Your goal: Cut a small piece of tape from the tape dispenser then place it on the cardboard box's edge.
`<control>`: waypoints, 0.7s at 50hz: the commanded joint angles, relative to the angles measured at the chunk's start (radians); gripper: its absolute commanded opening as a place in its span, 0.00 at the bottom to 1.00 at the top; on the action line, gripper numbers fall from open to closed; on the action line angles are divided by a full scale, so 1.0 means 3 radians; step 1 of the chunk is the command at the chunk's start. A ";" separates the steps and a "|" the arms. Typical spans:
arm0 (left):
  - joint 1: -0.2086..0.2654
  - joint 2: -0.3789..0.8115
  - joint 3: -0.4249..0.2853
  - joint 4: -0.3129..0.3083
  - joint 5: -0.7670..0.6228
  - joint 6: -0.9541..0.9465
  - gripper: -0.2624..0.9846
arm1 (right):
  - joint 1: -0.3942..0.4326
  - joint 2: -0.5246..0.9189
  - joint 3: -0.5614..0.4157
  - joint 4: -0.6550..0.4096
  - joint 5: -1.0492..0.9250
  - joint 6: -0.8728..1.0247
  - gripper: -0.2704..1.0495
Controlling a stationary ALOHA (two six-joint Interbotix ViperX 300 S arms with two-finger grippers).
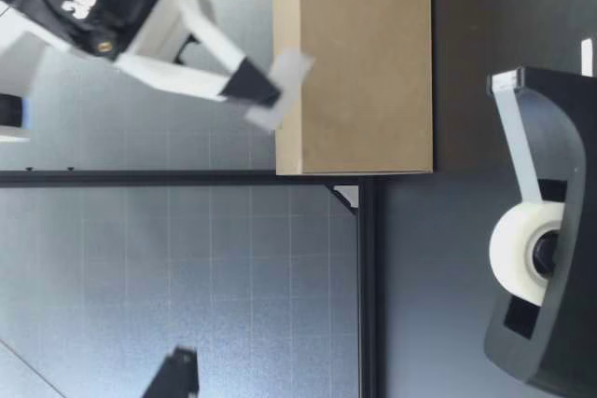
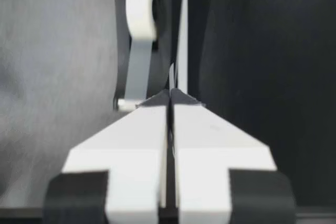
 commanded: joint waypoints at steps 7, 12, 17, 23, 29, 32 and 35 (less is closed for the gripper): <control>0.0005 0.0225 -0.0235 -0.0005 -0.0205 -0.0005 0.61 | 0.0159 -0.0184 -0.0046 -0.0112 -0.0358 0.0000 0.14; 0.0010 0.0358 -0.0281 -0.0005 -0.0389 -0.0005 0.60 | 0.0189 -0.0179 -0.0066 -0.0128 -0.0460 -0.0005 0.14; 0.0005 0.0506 -0.0312 -0.0005 -0.0598 0.0000 0.60 | 0.0210 -0.0153 -0.0118 -0.0153 -0.0516 -0.0010 0.14; 0.0000 0.0654 -0.0363 -0.0005 -0.0731 0.0000 0.60 | 0.0210 -0.0107 -0.0184 -0.0199 -0.0542 -0.0010 0.14; 0.0000 0.0793 -0.0455 -0.0005 -0.0747 0.0000 0.60 | 0.0210 -0.0026 -0.0271 -0.0220 -0.0532 -0.0010 0.14; 0.0005 0.0839 -0.0501 -0.0005 -0.0747 0.0005 0.60 | 0.0220 0.0036 -0.0332 -0.0220 -0.0516 -0.0015 0.14; 0.0005 0.0874 -0.0532 -0.0005 -0.0752 0.0005 0.60 | 0.0230 0.0087 -0.0373 -0.0220 -0.0506 -0.0015 0.14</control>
